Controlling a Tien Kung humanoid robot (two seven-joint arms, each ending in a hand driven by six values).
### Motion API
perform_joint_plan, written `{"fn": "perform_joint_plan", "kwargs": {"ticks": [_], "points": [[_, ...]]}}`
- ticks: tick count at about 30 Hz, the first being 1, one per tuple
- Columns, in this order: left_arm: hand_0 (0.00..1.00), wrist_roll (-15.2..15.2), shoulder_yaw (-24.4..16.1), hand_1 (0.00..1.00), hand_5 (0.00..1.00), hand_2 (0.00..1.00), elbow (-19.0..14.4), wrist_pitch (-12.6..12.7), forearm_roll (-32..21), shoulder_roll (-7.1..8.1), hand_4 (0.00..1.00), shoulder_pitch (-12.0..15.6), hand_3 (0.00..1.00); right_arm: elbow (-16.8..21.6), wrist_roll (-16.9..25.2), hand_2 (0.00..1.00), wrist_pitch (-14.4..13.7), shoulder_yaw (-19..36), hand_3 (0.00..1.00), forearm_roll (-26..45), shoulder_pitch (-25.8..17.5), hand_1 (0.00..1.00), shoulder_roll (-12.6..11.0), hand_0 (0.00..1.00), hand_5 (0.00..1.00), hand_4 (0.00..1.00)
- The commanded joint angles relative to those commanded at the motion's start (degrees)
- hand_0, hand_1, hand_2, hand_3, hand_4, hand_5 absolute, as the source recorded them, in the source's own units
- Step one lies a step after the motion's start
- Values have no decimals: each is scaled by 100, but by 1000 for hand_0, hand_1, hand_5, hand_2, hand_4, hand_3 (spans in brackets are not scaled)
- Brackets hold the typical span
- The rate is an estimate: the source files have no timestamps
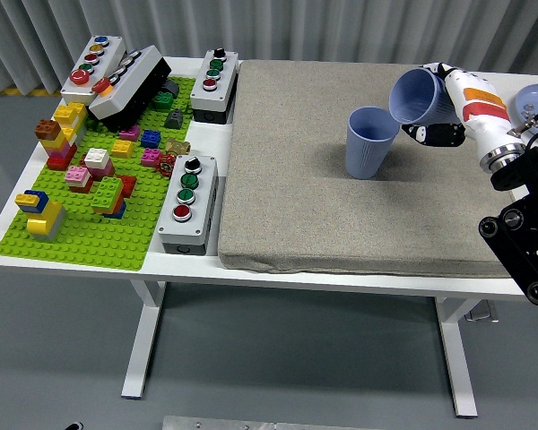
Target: Pick cup pour cup place
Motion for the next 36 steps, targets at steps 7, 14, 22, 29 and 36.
{"fn": "perform_joint_plan", "kwargs": {"ticks": [7,14,22,29,36], "points": [[806,1,-12,753,998,818,0,0,14,4,518,-11,724,-15,-6,515,3,-86,604,26,42,625,-45,710,243,770],[806,1,-14,753,998,817,0,4,26,11,519,-15,725,-84,-37,514,-20,-365,605,57,118,626,-101,714,243,768],[806,0,-30,753,998,818,0,13,33,21,521,-27,725,-219,-27,514,-14,-604,607,135,218,628,-153,718,241,769],[806,-1,-28,753,998,818,0,15,34,21,522,-28,725,-219,-46,513,-3,-661,611,133,286,630,-180,720,240,768],[806,-1,-30,753,998,817,0,14,34,20,523,-32,725,-174,-63,509,-2,-703,604,121,336,625,-196,721,231,768]]}}
